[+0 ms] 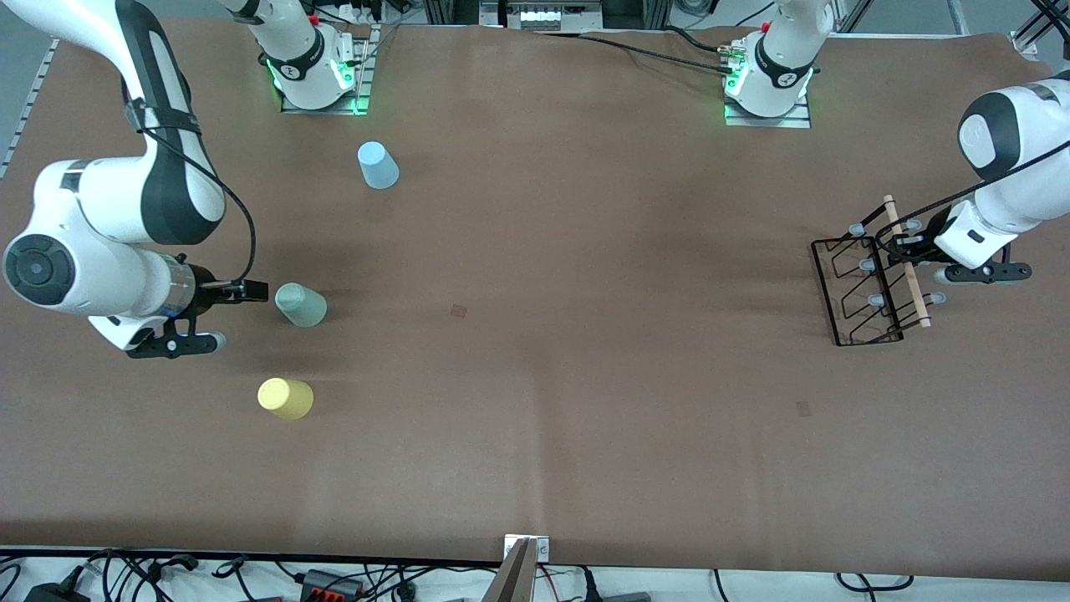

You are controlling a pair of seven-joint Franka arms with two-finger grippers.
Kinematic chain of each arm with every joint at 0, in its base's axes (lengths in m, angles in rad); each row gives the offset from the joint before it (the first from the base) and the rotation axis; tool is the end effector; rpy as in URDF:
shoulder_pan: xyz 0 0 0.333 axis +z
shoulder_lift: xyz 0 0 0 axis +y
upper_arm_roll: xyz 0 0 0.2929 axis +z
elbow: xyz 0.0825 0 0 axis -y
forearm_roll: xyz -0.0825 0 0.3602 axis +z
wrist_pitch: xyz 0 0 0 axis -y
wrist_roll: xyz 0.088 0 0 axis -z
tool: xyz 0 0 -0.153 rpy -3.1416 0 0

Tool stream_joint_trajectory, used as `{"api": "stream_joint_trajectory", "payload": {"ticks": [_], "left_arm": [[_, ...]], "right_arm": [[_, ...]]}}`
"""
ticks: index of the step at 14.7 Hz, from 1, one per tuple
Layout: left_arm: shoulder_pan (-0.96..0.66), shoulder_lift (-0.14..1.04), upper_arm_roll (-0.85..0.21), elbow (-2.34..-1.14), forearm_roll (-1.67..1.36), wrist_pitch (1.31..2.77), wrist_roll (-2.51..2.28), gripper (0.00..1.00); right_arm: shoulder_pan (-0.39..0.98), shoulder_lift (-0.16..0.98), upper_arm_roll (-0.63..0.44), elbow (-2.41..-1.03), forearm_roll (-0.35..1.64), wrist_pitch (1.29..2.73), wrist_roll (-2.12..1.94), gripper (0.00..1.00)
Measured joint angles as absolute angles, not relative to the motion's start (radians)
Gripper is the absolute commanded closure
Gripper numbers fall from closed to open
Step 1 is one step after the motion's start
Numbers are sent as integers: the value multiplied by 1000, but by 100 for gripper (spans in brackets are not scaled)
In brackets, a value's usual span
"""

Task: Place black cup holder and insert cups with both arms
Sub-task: 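Lift the rack with the left gripper while the right gripper lowers to the teal cup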

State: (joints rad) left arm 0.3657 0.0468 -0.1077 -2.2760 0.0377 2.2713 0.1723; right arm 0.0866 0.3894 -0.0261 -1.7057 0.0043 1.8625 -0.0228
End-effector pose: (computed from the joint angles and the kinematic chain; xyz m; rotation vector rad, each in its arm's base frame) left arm 0.4787 0.1284 0.2787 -3.1273 -0.0949 0.0859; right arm 0.5898 0.0370 0.2947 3.1074 0.1281 -0.3629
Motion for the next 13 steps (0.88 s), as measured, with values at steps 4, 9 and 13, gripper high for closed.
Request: {"api": "stream_joint_trajectory", "payload": {"ticks": [4,9,13], "left_arm": [[367,47,-108,-2277,38,2269,172,99],[366,47,-117,-2274,38,2252,172,99],[363,47,-222,-2143,21,1981,51,99]], "right_arm": [[108,411,-26,-1769,4,1894,-23,0],[117,476,-27,-1773,4,1970,-22,0],[117,516,-27,-1773,5,1986,-22,0]]}}
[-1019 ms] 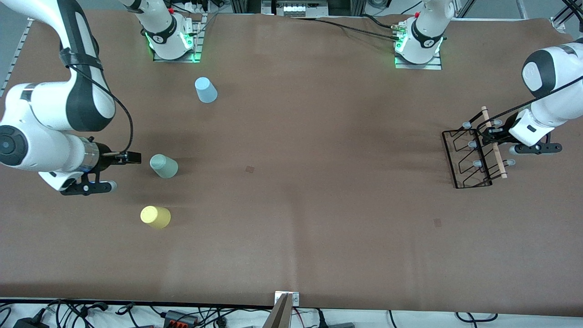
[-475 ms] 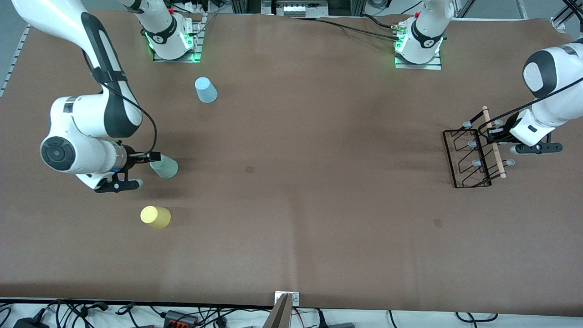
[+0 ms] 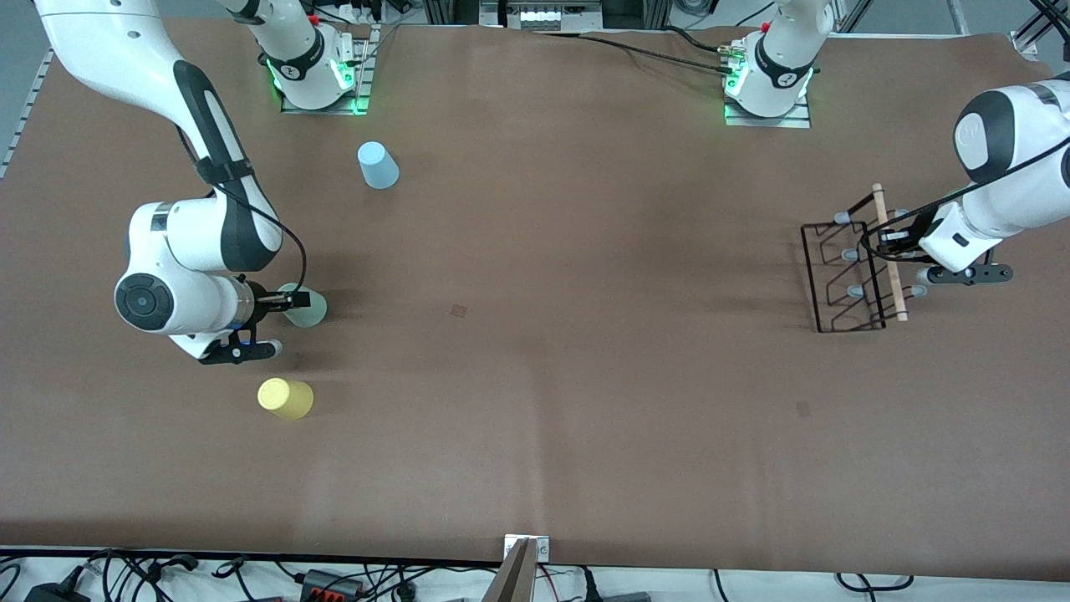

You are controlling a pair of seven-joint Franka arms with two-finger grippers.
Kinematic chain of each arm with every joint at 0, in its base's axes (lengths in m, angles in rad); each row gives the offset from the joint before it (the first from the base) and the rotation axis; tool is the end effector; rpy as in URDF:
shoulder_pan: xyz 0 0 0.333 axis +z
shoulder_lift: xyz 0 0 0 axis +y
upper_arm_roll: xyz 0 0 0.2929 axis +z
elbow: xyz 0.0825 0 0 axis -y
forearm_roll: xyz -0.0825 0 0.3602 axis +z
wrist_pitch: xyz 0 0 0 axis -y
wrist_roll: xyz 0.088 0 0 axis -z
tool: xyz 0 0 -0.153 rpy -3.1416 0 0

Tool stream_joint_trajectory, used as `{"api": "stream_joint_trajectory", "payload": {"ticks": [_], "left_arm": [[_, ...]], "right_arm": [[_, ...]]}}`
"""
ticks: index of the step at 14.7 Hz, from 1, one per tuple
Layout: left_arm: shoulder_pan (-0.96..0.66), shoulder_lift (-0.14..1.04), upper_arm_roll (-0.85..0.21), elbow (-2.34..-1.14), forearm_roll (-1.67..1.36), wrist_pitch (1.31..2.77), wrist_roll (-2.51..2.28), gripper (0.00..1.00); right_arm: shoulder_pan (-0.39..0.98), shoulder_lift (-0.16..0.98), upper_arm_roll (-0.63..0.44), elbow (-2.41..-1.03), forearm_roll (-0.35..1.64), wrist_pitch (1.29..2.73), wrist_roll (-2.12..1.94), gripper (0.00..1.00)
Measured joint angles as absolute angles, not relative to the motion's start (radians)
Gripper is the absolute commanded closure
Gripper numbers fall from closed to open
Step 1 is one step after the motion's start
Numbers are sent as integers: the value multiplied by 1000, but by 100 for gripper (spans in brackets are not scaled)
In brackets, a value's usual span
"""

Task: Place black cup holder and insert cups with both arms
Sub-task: 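Lift the rack with the left gripper while the right gripper lowers to the teal cup, then carry the rack mid-table with the left gripper while the right gripper grasps the teal cup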

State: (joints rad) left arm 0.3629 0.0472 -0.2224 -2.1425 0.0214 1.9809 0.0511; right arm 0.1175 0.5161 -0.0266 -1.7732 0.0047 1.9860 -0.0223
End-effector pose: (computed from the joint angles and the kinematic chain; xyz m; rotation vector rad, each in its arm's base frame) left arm 0.4867 0.0710 0.3126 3.1108 0.1214 -0.3240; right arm 0.5776 0.0534 0.1998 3.0812 0.1729 -0.4705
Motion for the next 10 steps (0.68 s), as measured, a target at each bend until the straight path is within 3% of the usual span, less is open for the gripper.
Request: {"api": "stream_joint_trajectory", "payload": {"ticks": [4,7,10], "left_arm": [[350,59,-415,-1915,14,1746,-137,99],[343,88,-517,-1865,-58,1725,-194,99],[309,127,-552,-1852,-139,1728,-202,99]], "right_arm": [[117,531,-27,-1778,24,1989,-21,0],[116,532,-27,-1801,36,2015,-21,0],[116,532,-27,-1808,36,2021,-21,0]]}}
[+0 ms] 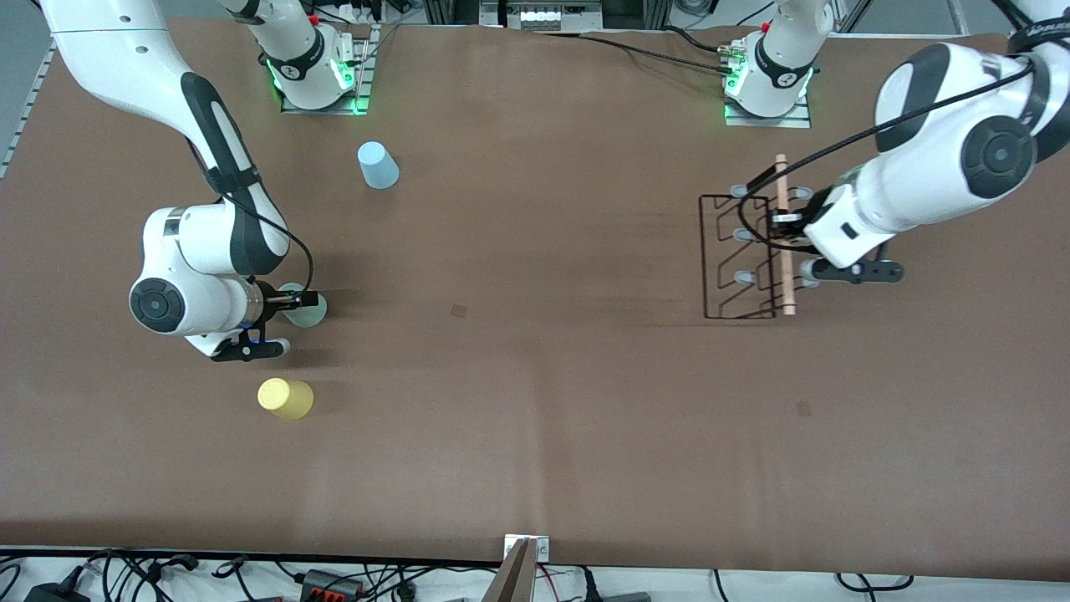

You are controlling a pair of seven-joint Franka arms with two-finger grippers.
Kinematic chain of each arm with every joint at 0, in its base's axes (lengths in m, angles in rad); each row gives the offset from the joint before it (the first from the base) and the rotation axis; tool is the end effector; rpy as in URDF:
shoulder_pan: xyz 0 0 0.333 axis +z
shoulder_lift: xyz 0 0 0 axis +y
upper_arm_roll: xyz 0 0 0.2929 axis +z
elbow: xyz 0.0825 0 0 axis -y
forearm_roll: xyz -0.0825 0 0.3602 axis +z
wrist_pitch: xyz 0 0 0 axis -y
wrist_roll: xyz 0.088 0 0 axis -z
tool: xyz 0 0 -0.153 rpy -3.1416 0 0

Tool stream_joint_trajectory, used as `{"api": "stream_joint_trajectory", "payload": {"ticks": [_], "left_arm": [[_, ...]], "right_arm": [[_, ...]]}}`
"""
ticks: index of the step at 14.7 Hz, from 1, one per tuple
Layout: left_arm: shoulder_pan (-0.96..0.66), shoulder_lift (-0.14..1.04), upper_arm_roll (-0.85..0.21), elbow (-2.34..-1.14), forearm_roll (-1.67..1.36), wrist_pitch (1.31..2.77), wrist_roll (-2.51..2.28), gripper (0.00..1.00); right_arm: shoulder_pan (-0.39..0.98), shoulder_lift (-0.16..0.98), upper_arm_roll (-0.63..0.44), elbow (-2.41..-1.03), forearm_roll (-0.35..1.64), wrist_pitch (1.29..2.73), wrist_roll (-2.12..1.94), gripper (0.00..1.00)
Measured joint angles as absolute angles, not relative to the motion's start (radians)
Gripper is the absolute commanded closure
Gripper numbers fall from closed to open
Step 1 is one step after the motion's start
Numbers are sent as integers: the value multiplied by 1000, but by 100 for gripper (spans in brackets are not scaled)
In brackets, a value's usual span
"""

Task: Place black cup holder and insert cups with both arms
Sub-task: 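Carry the rack mid-table with the left gripper while the right gripper grasps the teal cup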

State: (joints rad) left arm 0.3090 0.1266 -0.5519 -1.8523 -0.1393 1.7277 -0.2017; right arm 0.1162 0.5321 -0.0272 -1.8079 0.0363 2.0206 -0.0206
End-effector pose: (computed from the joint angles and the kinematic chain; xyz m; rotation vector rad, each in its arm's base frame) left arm 0.5103 -0.1404 0.3881 2.9699 -0.0110 -0.4066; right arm 0.5689 0.0544 0.1795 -3.0939 -0.1395 0.4989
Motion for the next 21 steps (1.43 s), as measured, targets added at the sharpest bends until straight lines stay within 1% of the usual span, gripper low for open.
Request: {"api": "stream_joint_trajectory", "payload": {"ticks": [4,6,8,9,10,12,14,16,17,18,21], "left_arm": [[187,219,-561,-1778,-171,1747,-310,99],[109,259,-564,-1753,-172,1802,-386,99],[36,300,-565,-1749,-172,1887,-463,99],[6,322,-565,-1749,-172,1931,-496,99],[-21,342,-565,-1748,-172,1971,-527,99],[-59,375,-565,-1747,-172,2038,-573,99],[-87,404,-565,-1745,-172,2098,-608,99],[-118,427,-565,-1744,-172,2150,-652,99],[-132,437,-565,-1742,-172,2166,-664,99],[-145,444,-565,-1741,-172,2178,-670,99],[-169,461,-565,-1735,-172,2198,-682,99]], "right_arm": [[116,533,-27,-1813,37,2022,-20,0],[116,533,-27,-1820,37,2023,-20,0],[116,533,-27,-1824,37,2024,-20,1],[116,534,-27,-1826,37,2024,-20,7],[116,535,-27,-1826,37,2024,-20,14],[116,536,-27,-1827,37,2024,-20,35],[115,538,-28,-1827,37,2025,-19,59],[114,536,-28,-1824,37,2025,-14,75],[114,536,-28,-1824,37,2025,-12,80],[115,536,-28,-1823,37,2026,-12,83],[115,532,-28,-1786,37,2020,-12,83]]}}
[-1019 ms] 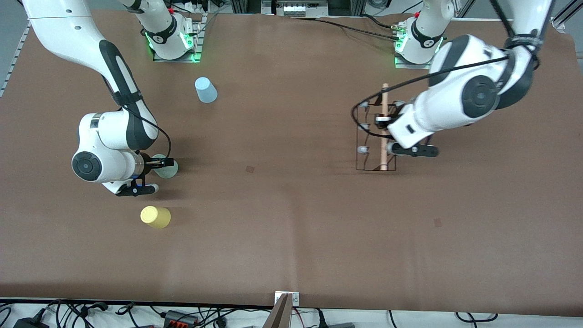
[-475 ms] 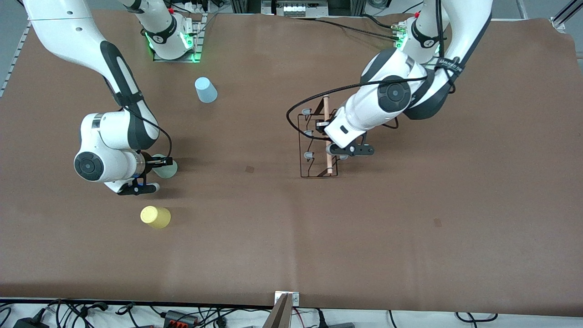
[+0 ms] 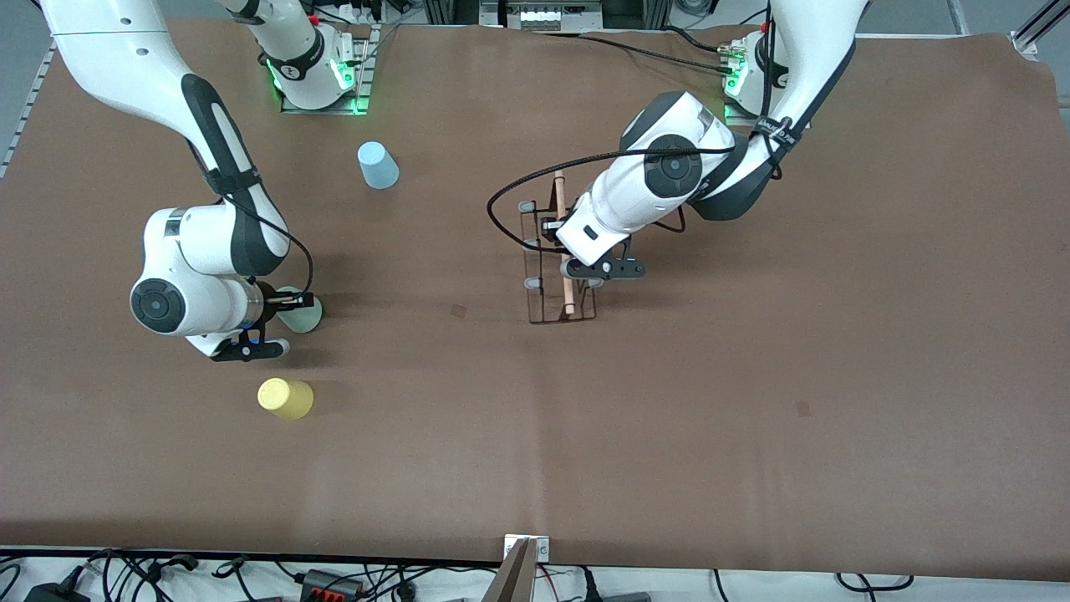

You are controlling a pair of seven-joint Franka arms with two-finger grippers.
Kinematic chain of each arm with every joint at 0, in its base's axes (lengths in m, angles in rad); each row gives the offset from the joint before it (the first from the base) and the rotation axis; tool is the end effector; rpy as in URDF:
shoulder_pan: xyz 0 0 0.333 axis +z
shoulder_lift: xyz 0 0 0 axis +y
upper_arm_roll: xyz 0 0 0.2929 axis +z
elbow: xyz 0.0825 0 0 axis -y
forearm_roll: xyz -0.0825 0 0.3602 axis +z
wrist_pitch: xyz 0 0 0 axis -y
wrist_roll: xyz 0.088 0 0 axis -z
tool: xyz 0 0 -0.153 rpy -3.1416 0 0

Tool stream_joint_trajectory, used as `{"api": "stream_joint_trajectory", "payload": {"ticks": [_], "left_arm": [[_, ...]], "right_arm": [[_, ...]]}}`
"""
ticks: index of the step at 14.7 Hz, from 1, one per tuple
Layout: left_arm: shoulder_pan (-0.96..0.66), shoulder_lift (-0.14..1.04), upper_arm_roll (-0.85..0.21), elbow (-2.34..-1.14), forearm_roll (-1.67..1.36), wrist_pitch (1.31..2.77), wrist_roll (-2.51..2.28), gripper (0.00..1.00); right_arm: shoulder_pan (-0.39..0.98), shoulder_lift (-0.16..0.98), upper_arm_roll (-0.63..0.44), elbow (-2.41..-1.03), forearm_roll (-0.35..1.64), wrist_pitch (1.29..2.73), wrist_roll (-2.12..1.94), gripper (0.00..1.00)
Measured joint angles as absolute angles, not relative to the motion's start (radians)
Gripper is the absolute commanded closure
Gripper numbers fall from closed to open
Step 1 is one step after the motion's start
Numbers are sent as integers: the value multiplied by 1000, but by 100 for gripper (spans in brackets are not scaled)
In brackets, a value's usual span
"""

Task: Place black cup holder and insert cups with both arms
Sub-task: 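Carry the rack mid-table with the left gripper while the right gripper grasps the teal cup, then release the rack with the left gripper while the right gripper lifts the teal cup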

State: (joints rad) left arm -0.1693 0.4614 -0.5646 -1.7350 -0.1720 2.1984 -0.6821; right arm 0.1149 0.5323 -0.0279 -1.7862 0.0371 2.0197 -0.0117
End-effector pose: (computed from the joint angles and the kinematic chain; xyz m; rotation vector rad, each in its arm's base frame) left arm 0.4809 -0.4177 0.3068 2.7936 0.1430 -0.2832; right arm 0.5765 0.0542 0.1871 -3.0993 -0.1230 0.4670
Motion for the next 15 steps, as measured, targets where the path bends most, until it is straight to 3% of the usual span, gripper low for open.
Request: {"api": "stream_joint_trajectory", "payload": {"ticks": [9,15], "left_arm": [[-213,482,-562,-1728,-109,2222,-687,99],[-213,503,-562,-1727,-93,2238,-720,99]], "right_arm": [[141,503,-24,-1458,40,1712,-13,83],[208,503,-22,-1377,40,1644,-13,83]]}}
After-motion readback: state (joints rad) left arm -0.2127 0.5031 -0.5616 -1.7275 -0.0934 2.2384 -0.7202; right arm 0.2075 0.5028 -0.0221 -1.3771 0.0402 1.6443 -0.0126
